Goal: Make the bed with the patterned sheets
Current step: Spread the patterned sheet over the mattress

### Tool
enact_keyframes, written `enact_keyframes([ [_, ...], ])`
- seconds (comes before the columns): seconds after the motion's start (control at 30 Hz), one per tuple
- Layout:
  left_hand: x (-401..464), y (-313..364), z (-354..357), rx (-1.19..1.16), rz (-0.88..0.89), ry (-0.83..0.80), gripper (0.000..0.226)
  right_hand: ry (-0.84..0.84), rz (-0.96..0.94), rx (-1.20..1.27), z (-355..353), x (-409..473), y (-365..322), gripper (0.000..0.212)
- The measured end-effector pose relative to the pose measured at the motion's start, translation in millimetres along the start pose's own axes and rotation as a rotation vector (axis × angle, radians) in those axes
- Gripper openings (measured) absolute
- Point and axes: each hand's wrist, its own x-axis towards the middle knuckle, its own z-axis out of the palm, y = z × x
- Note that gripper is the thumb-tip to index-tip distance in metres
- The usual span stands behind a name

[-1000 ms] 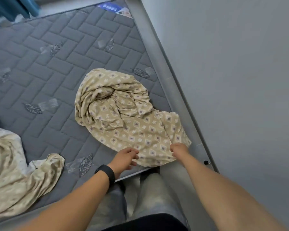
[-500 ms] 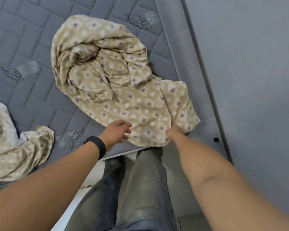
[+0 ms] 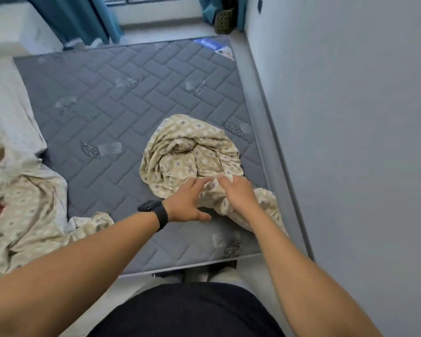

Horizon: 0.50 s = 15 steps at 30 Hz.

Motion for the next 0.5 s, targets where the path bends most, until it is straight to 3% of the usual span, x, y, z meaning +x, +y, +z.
enact_keyframes([
  [0.07,-8.2,-0.1,-22.1,-0.01,0.089,0.127,0.094,0.004,-0.155,-0.084,-4.0,-20.4,-54.3,0.046],
  [0.1,-15.3,-3.3,-35.6,-0.05,0.147,0.229,0.073,0.024,-0.247,-0.131,-3.4,-29.3,-80.3,0.041],
  [0.2,-35.0,-2.1,-89.6,-0.173,0.246,0.588,0.009,0.155,-0.455,-0.103,-12.9,-46.6,-153.7,0.054],
  [0.33,-65.4,2.0,-159.1,-0.268,0.313,0.714,0.023,0.273,-0.694,0.179,-33.7,-67.9,-222.2,0.056],
  [0.47,-93.9,26.4,-218.8,-0.452,0.447,0.819,0.025,0.206,-0.783,0.264,-39.2,-73.4,-250.5,0.016],
  [0.5,-102.4,35.6,-236.3,-0.519,0.492,0.855,0.024,0.148,-0.779,0.282,-36.0,-76.1,-252.9,0.02],
])
